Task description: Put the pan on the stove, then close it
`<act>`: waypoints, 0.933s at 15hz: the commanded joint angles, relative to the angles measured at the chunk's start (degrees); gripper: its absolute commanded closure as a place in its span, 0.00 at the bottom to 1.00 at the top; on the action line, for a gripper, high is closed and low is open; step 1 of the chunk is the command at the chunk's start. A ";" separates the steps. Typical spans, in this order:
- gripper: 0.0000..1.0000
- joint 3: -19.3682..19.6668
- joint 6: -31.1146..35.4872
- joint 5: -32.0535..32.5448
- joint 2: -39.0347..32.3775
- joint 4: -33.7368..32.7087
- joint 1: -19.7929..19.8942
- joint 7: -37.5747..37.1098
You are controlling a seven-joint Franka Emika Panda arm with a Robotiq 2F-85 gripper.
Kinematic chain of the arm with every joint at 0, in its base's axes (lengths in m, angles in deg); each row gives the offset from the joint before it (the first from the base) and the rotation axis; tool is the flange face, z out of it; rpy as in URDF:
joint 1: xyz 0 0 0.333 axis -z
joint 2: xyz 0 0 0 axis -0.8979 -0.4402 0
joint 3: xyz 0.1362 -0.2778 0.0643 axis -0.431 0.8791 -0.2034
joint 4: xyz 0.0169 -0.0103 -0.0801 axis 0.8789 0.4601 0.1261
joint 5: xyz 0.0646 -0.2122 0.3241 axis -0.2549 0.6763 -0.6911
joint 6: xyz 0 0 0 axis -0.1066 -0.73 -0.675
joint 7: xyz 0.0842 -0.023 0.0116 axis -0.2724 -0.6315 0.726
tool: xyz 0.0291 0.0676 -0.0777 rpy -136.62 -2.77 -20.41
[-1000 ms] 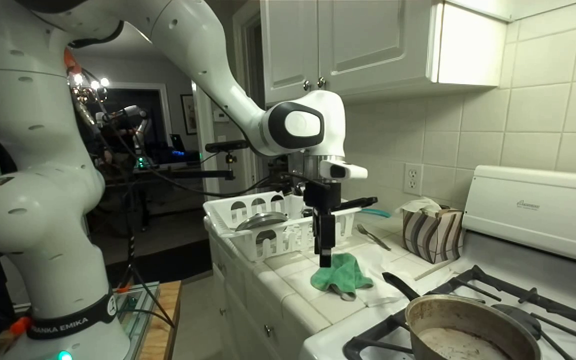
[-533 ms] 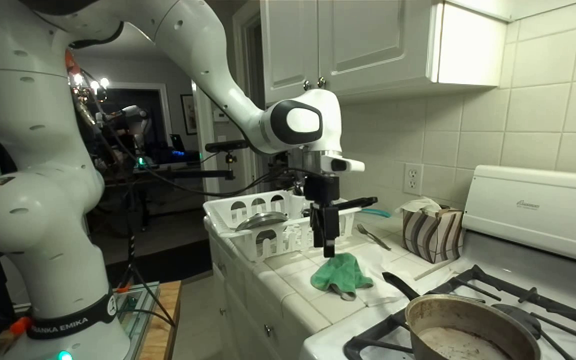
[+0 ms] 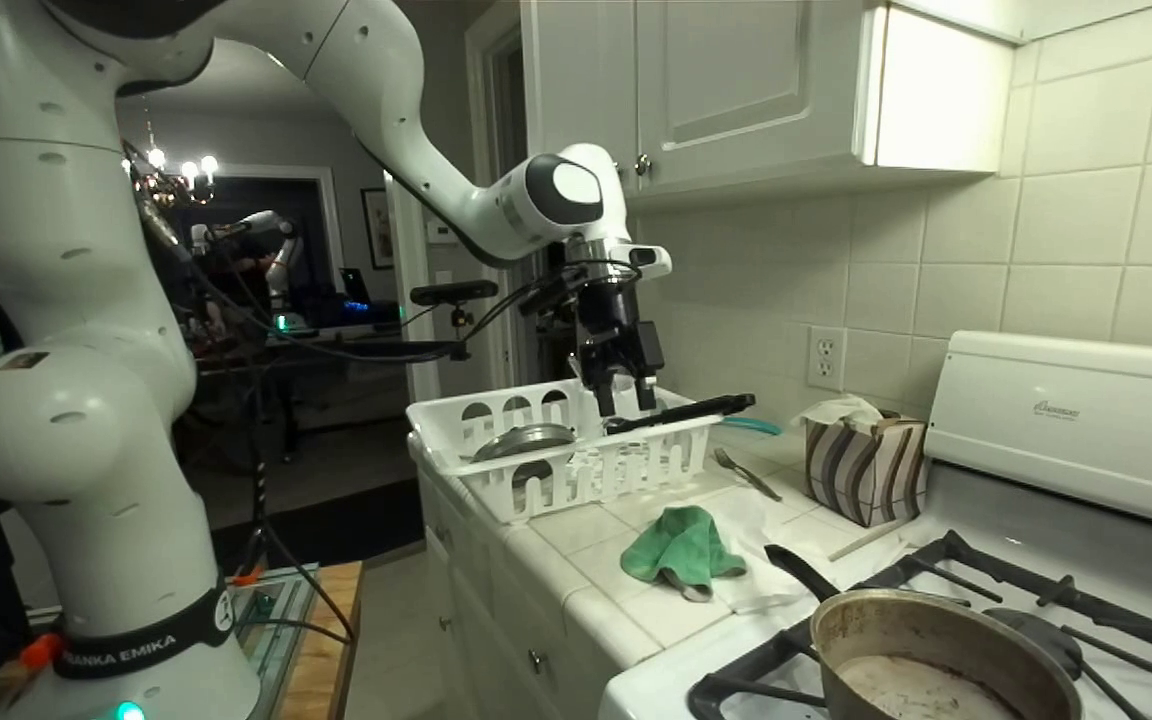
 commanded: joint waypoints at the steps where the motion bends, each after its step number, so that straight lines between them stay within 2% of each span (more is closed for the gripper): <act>1: 0.00 -2.76 0.16 1.56 0.10 -1.27 -2.60 5.49; 5: 0.00 -5.02 2.32 -0.48 -2.02 -2.70 -4.86 12.90; 10: 0.00 -6.91 1.11 -6.49 -6.18 -5.51 -6.83 25.05; 12: 0.00 -7.05 -1.57 -4.20 -6.59 -6.61 -7.29 24.51; 13: 0.00 -6.80 1.00 -4.72 -5.50 -4.39 -7.08 23.02; 14: 0.00 -6.89 0.47 -4.67 -5.94 -4.91 -7.28 23.11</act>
